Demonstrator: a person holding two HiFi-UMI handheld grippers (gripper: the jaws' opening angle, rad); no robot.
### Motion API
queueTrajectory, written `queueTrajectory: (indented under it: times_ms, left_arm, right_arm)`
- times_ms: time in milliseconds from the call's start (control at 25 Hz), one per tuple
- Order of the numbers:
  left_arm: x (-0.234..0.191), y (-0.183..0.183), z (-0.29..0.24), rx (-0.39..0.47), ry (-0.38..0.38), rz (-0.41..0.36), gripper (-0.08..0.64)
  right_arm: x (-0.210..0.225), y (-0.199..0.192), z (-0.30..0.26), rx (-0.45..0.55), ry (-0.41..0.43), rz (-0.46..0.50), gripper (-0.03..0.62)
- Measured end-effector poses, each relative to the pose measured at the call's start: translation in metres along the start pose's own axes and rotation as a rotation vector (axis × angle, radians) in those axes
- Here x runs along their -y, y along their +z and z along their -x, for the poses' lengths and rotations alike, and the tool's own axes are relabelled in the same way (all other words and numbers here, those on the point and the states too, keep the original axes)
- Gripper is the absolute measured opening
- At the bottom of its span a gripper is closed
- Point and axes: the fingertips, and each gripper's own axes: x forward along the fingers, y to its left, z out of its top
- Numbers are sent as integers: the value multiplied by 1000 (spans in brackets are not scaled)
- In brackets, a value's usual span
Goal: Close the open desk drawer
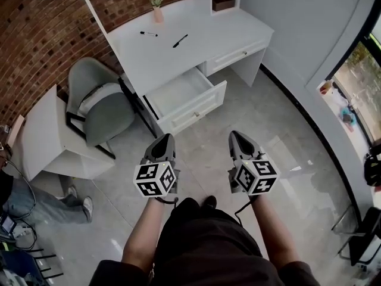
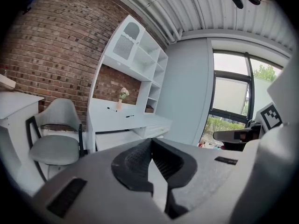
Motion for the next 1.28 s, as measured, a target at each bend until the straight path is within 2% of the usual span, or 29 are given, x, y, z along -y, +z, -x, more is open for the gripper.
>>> queueTrajectory:
  times_ms: [400, 720, 920, 1280]
  left_arm:
    - [-3, -7, -10, -30, 34, 7, 9]
    - [-24, -24, -43, -81, 48, 55, 11]
    - [-46, -20, -81, -102, 55, 57, 11]
    - [-99, 13, -162, -99, 75, 21, 11]
  right_arm:
    - [17, 5, -9, -15, 7, -38, 5]
    - [33, -3, -45, -65, -20, -29, 5]
    - [45, 1, -87, -96, -28, -17, 5]
    - [59, 19, -196, -147, -15, 14, 5]
